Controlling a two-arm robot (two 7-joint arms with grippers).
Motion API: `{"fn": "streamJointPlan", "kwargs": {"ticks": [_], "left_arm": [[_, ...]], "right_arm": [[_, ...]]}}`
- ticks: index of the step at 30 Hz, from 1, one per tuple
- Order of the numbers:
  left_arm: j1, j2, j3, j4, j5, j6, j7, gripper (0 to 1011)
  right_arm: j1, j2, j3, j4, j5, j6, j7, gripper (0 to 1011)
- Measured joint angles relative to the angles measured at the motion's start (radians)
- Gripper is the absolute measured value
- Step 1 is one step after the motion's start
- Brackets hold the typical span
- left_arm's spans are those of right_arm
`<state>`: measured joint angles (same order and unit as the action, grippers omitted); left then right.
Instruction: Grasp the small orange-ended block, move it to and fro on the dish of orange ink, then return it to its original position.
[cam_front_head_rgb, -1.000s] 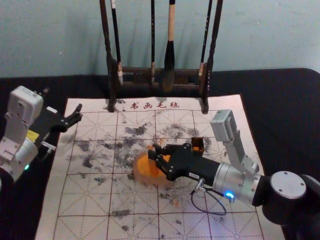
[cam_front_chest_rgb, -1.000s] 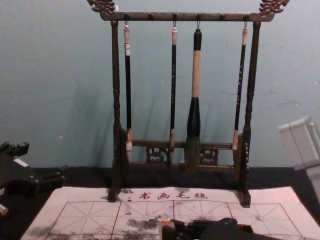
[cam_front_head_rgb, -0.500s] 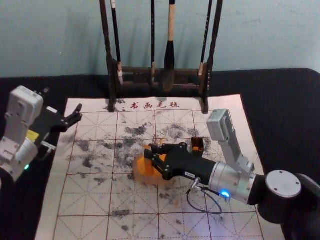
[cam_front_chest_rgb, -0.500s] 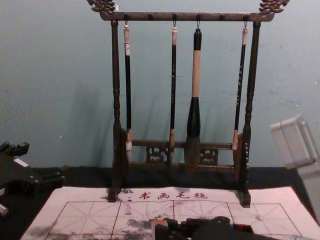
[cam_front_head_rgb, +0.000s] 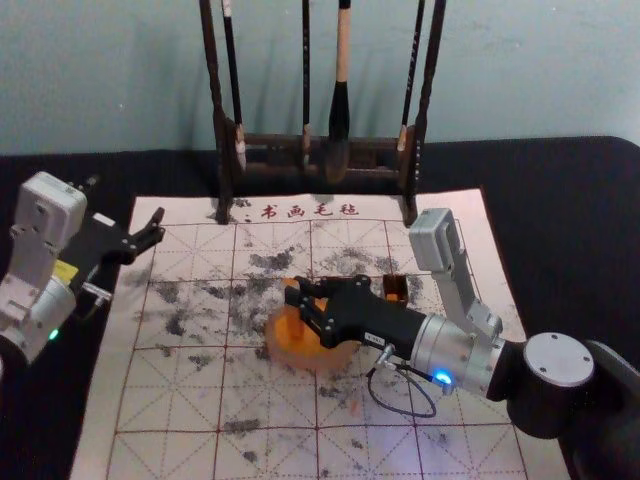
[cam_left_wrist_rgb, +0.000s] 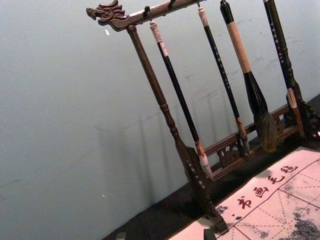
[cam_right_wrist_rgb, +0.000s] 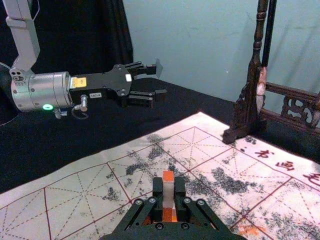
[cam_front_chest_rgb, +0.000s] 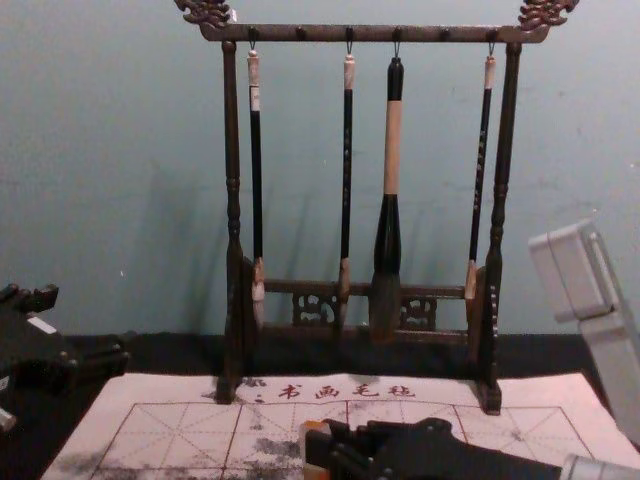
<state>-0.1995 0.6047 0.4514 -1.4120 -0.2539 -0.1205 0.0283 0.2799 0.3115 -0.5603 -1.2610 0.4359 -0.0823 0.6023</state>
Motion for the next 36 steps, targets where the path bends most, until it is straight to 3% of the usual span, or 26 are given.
{"fn": "streamJointPlan", "kwargs": {"ticks": [36], "left_arm": [[0.0, 0.0, 0.0, 0.0, 0.0, 0.0, 0.0, 1001]], "right_arm": [[-0.007, 0.01, 0.027, 0.01, -0.003, -0.004, -0.011, 138]]}}
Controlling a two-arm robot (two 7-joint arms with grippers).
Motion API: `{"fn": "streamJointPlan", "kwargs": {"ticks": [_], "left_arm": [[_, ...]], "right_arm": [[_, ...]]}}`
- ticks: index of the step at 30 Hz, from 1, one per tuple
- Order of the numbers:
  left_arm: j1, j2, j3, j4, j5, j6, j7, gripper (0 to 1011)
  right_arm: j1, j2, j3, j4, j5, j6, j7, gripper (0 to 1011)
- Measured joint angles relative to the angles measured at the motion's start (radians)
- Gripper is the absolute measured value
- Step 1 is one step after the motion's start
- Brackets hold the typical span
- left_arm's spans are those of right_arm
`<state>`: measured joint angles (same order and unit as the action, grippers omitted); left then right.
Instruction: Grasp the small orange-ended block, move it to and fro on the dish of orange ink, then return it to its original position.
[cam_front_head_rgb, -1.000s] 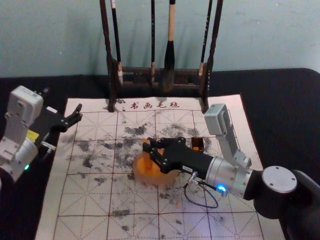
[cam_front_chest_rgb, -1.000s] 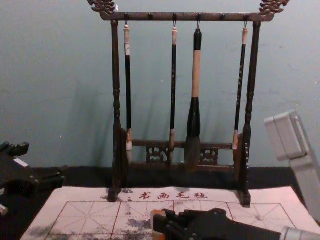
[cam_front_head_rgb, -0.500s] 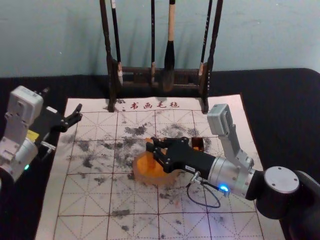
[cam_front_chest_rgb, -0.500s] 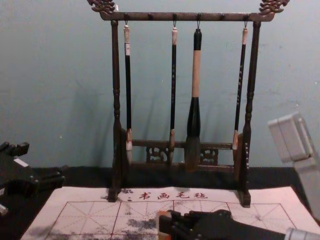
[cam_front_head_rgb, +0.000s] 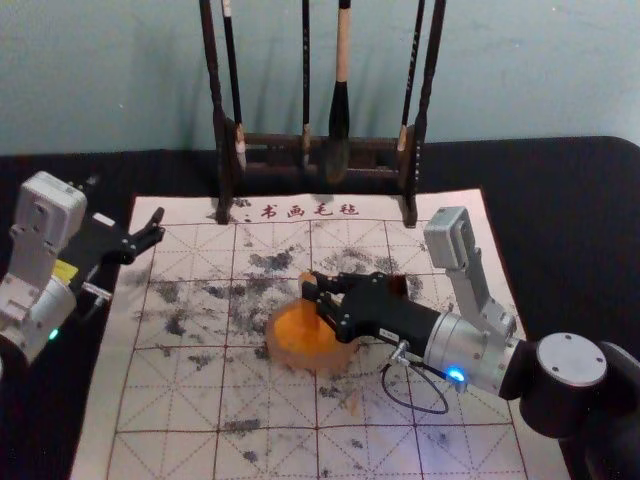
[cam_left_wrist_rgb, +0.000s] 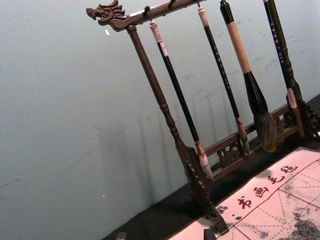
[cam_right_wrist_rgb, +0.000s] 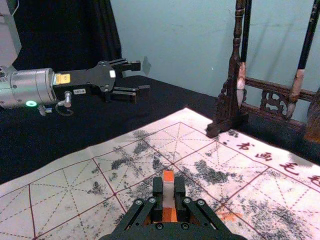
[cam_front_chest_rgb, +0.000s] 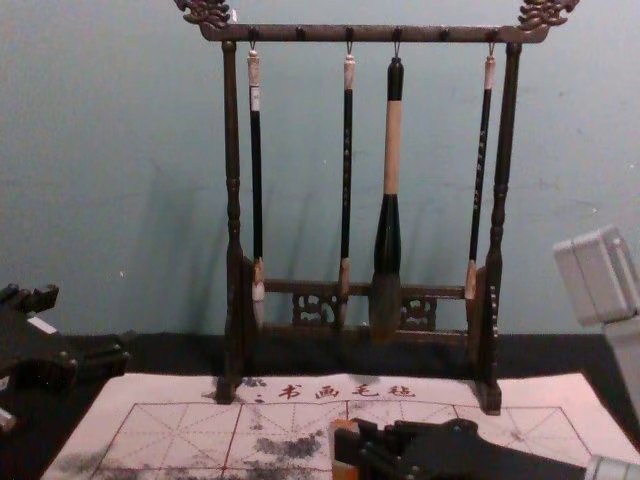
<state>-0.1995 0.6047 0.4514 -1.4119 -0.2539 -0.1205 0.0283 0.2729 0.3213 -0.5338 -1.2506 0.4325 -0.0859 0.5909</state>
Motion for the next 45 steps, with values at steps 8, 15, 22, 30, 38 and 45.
{"fn": "streamJointPlan", "kwargs": {"ticks": [8, 15, 22, 30, 38, 45], "left_arm": [[0.0, 0.0, 0.0, 0.0, 0.0, 0.0, 0.0, 1001], [0.0, 0.0, 0.0, 0.0, 0.0, 0.0, 0.0, 1001], [0.0, 0.0, 0.0, 0.0, 0.0, 0.0, 0.0, 1001], [0.0, 0.0, 0.0, 0.0, 0.0, 0.0, 0.0, 1001], [0.0, 0.0, 0.0, 0.0, 0.0, 0.0, 0.0, 1001], [0.0, 0.0, 0.0, 0.0, 0.0, 0.0, 0.0, 1001]], "right_arm": [[-0.001, 0.002, 0.007, 0.004, 0.001, -0.005, -0.001, 138], [-0.002, 0.002, 0.009, 0.003, 0.001, -0.005, -0.001, 138], [-0.003, 0.002, 0.012, -0.004, 0.004, -0.005, 0.001, 138], [-0.02, 0.019, 0.031, -0.071, 0.032, -0.018, 0.01, 138], [-0.046, 0.045, 0.049, -0.132, 0.051, -0.072, 0.027, 138], [-0.083, 0.077, 0.08, -0.183, 0.059, -0.12, 0.022, 138]]}}
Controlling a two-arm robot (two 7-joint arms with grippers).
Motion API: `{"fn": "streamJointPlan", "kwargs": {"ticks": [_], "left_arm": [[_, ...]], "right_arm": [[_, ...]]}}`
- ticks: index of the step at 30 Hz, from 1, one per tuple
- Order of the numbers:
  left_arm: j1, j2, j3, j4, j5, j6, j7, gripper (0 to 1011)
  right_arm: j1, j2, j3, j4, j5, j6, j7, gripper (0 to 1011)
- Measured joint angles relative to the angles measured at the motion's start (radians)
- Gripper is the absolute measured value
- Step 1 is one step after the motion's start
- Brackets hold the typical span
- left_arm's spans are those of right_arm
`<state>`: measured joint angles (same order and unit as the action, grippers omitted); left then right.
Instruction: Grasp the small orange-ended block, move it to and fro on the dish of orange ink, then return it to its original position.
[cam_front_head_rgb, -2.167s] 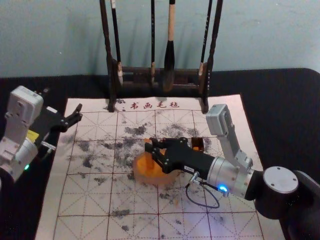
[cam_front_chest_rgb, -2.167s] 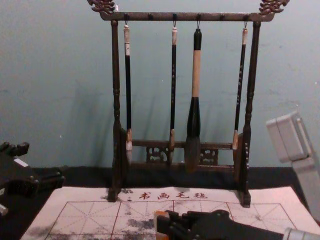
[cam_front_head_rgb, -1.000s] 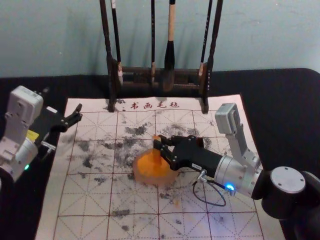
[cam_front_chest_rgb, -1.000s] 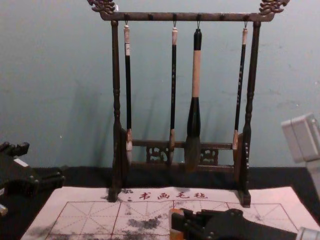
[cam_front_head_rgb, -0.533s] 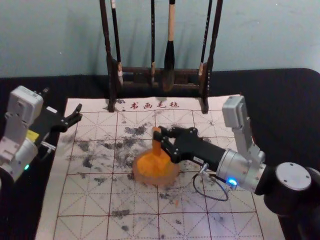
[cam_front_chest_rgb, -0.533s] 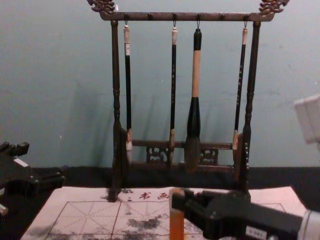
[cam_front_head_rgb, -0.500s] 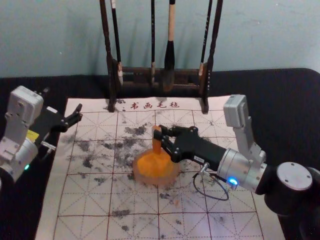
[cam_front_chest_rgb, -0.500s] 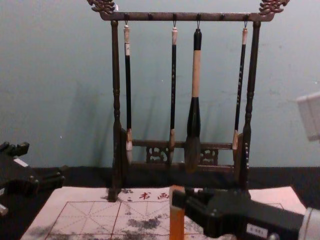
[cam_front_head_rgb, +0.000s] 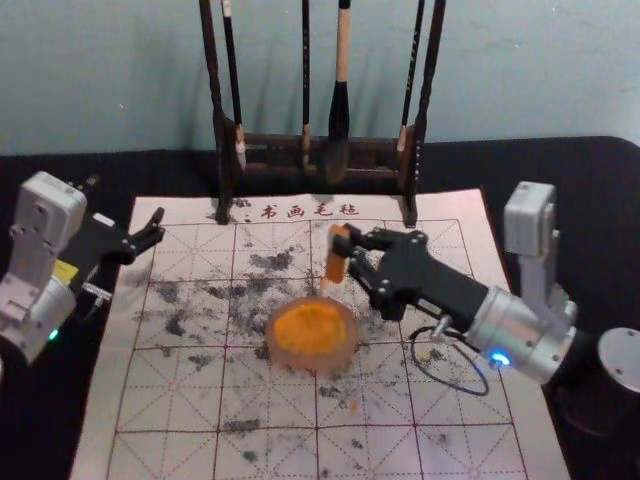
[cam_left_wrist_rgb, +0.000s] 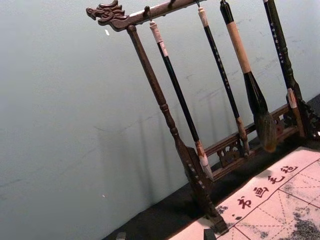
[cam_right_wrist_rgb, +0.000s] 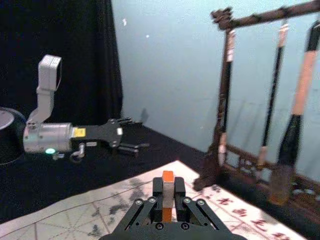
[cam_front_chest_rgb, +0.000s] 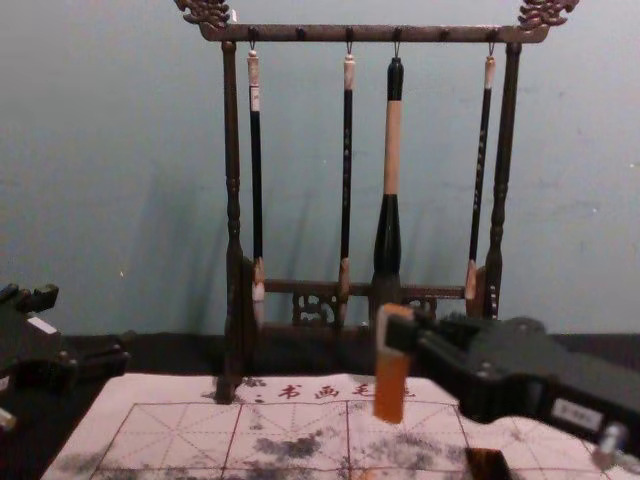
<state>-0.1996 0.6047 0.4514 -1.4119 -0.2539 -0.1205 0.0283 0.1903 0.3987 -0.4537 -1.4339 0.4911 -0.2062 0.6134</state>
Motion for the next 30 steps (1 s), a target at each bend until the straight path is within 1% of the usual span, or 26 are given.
{"fn": "streamJointPlan", "kwargs": {"ticks": [3, 4, 5, 6, 9, 13, 14, 17, 22, 23, 24, 30], "left_arm": [[0.0, 0.0, 0.0, 0.0, 0.0, 0.0, 0.0, 1001], [0.0, 0.0, 0.0, 0.0, 0.0, 0.0, 0.0, 1001], [0.0, 0.0, 0.0, 0.0, 0.0, 0.0, 0.0, 1001], [0.0, 0.0, 0.0, 0.0, 0.0, 0.0, 0.0, 1001], [0.0, 0.0, 0.0, 0.0, 0.0, 0.0, 0.0, 1001], [0.0, 0.0, 0.0, 0.0, 0.0, 0.0, 0.0, 1001], [0.0, 0.0, 0.0, 0.0, 0.0, 0.0, 0.0, 1001], [0.0, 0.0, 0.0, 0.0, 0.0, 0.0, 0.0, 1001], [0.0, 0.0, 0.0, 0.0, 0.0, 0.0, 0.0, 1001], [0.0, 0.0, 0.0, 0.0, 0.0, 0.0, 0.0, 1001], [0.0, 0.0, 0.0, 0.0, 0.0, 0.0, 0.0, 1001], [0.0, 0.0, 0.0, 0.0, 0.0, 0.0, 0.0, 1001]], "right_arm": [[-0.033, 0.018, 0.031, -0.042, 0.007, -0.004, -0.032, 138], [-0.041, 0.021, 0.039, -0.052, 0.009, -0.004, -0.039, 138], [-0.041, 0.021, 0.039, -0.052, 0.009, -0.004, -0.039, 138], [-0.056, 0.027, 0.053, -0.071, 0.012, 0.0, -0.057, 138], [-0.085, 0.036, 0.078, -0.1, 0.013, 0.007, -0.089, 138], [-0.121, 0.037, 0.106, -0.126, -0.006, 0.007, -0.142, 138], [-0.134, 0.033, 0.113, -0.131, -0.015, 0.01, -0.161, 138], [-0.148, 0.026, 0.12, -0.132, -0.029, 0.012, -0.182, 138], [-0.177, 0.001, 0.13, -0.128, -0.067, 0.013, -0.221, 138], [-0.177, 0.001, 0.13, -0.128, -0.067, 0.013, -0.221, 138], [-0.182, -0.006, 0.132, -0.124, -0.078, 0.01, -0.231, 138], [-0.188, -0.031, 0.141, -0.105, -0.108, 0.007, -0.257, 138]]}}
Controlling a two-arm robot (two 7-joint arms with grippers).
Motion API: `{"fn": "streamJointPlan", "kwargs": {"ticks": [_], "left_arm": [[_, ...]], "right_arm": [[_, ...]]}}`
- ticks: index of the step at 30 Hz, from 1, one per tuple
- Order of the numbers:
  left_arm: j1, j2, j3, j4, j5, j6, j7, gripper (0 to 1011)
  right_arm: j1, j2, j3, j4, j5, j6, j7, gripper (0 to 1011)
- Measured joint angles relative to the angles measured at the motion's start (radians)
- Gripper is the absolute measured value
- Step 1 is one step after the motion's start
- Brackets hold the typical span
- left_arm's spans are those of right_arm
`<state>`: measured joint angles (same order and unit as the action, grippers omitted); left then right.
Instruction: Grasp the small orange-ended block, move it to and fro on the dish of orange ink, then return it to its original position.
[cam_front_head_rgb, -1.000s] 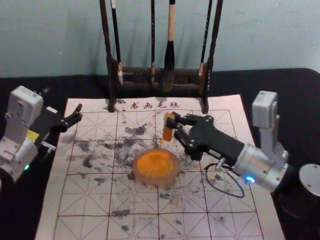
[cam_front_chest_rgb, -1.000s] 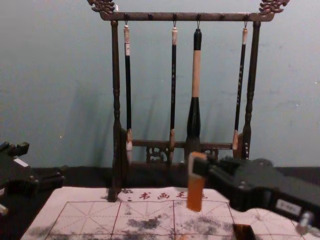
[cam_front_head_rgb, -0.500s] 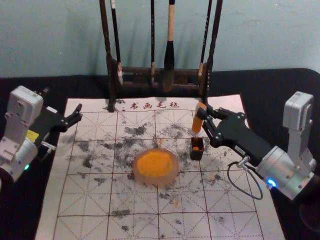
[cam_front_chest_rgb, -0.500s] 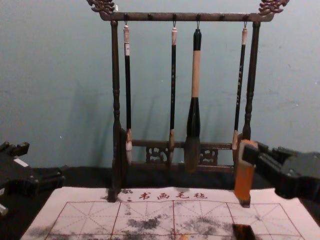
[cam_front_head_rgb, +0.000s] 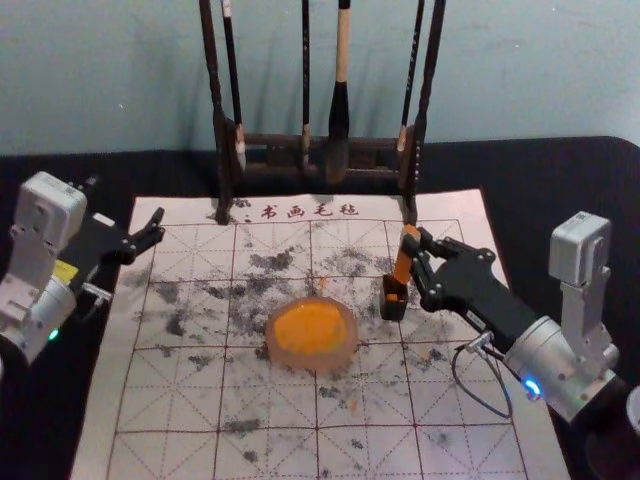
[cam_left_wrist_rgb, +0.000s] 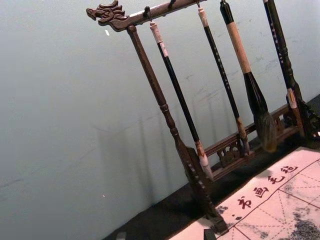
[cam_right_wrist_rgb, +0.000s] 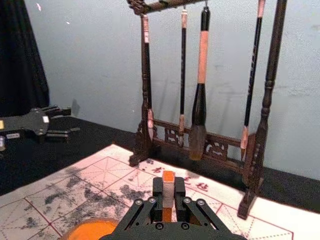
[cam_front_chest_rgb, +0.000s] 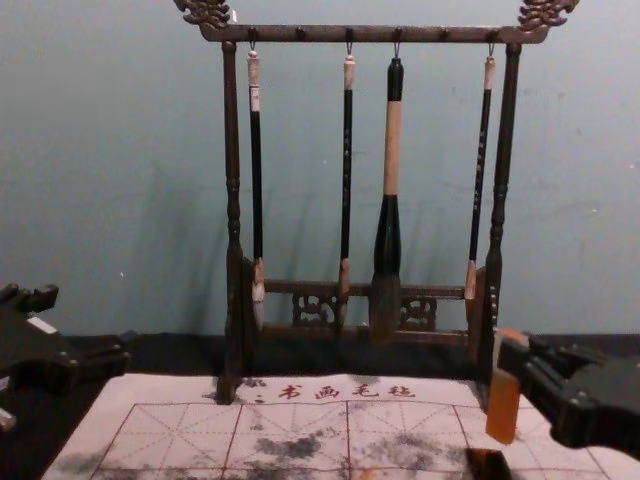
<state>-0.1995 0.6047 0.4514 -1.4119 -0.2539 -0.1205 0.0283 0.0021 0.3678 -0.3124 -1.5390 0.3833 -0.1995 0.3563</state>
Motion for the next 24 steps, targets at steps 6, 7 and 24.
{"fn": "streamJointPlan", "kwargs": {"ticks": [6, 7, 24], "left_arm": [[0.0, 0.0, 0.0, 0.0, 0.0, 0.0, 0.0, 1001], [0.0, 0.0, 0.0, 0.0, 0.0, 0.0, 0.0, 1001], [0.0, 0.0, 0.0, 0.0, 0.0, 0.0, 0.0, 1001]], "right_arm": [[0.0, -0.022, 0.009, 0.019, -0.019, 0.006, -0.009, 138], [0.0, -0.026, 0.011, 0.023, -0.022, 0.008, -0.009, 138], [-0.003, -0.058, 0.028, 0.039, -0.047, 0.024, 0.005, 138]]}}
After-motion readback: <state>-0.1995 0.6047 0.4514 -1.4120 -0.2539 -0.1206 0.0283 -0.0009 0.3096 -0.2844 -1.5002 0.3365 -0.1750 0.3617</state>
